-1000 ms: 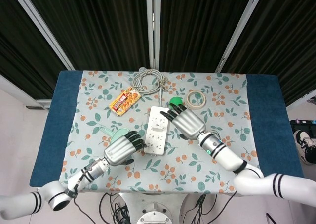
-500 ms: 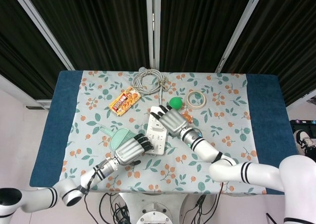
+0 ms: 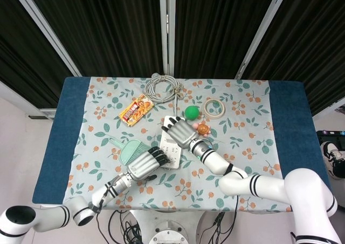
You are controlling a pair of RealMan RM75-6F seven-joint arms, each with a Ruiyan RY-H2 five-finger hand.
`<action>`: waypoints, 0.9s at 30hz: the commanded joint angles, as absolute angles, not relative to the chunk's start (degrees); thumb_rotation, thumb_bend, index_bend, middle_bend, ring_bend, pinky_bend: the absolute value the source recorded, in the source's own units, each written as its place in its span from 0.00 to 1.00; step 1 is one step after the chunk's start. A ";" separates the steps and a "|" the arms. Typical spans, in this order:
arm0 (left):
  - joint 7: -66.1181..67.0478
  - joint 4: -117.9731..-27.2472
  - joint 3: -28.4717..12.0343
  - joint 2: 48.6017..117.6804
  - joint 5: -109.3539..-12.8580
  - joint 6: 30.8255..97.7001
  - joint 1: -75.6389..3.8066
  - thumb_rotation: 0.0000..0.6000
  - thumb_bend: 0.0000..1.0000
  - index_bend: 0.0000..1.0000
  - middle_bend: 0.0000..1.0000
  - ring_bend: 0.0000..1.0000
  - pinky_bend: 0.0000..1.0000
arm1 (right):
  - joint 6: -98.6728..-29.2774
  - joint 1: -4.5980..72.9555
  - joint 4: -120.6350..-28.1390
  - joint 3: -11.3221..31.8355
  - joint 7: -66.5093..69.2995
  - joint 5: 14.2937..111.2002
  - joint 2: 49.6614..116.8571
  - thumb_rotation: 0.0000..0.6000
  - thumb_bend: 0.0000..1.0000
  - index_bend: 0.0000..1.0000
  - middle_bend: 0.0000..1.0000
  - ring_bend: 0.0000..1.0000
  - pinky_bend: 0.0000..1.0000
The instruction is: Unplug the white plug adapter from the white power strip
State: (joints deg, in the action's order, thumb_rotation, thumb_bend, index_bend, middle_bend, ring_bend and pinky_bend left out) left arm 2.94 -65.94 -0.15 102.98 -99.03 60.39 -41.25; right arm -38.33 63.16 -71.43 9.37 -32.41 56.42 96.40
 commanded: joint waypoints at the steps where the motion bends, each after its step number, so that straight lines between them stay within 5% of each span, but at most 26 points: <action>1: 2.76 -65.11 0.18 103.58 -99.32 61.40 -41.27 1.00 0.19 0.26 0.26 0.21 0.21 | -38.38 63.51 -70.24 9.14 -31.39 57.33 97.33 1.00 0.22 0.20 0.31 0.12 0.22; 15: 2.71 -62.82 1.11 105.61 -98.85 62.87 -41.48 1.00 0.19 0.24 0.23 0.21 0.21 | -39.65 63.46 -67.96 8.71 -28.08 60.95 98.96 1.00 0.25 0.31 0.39 0.19 0.25; 27: 2.04 -62.93 1.53 105.50 -97.74 62.66 -41.66 1.00 0.19 0.25 0.24 0.21 0.21 | -40.76 62.65 -68.09 8.68 -26.54 62.09 99.06 1.00 0.34 0.67 0.61 0.37 0.35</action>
